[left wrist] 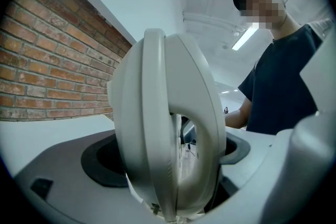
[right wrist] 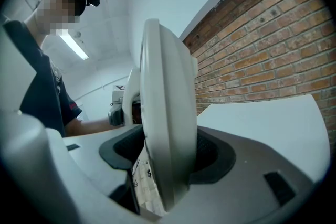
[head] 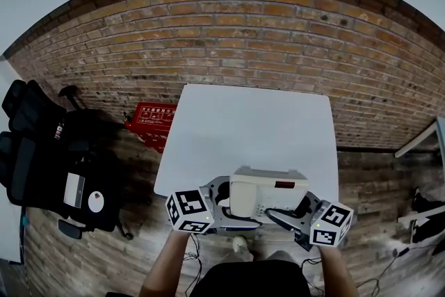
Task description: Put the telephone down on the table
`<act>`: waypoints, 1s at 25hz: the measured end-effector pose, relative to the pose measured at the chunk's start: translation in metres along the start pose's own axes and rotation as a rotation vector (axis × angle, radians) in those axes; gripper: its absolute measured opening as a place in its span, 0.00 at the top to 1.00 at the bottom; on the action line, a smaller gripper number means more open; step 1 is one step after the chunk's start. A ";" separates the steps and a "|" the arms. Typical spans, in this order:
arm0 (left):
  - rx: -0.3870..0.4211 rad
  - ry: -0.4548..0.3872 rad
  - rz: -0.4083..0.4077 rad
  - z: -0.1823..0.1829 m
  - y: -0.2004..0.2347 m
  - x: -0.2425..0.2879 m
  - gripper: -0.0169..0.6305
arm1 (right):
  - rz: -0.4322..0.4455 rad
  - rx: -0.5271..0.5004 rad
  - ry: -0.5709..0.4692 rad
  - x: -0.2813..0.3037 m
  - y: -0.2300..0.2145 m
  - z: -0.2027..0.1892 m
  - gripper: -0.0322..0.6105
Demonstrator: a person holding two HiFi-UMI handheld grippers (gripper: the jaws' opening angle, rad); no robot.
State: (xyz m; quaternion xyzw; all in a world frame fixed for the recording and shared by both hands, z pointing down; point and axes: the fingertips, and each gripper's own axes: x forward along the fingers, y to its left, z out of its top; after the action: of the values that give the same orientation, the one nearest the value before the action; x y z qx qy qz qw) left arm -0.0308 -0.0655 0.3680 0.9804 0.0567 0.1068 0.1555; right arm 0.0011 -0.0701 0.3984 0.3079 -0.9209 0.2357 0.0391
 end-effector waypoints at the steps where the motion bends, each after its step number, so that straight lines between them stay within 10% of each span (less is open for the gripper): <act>1: -0.003 0.003 -0.002 -0.002 0.001 -0.001 0.23 | -0.002 0.004 0.003 0.002 0.000 -0.001 0.54; 25: -0.093 0.034 -0.036 -0.036 0.026 0.004 0.23 | -0.029 0.087 0.036 0.016 -0.022 -0.031 0.54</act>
State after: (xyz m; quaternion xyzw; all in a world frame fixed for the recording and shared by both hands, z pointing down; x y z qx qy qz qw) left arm -0.0334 -0.0787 0.4102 0.9690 0.0718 0.1232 0.2018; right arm -0.0016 -0.0801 0.4379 0.3183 -0.9044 0.2805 0.0457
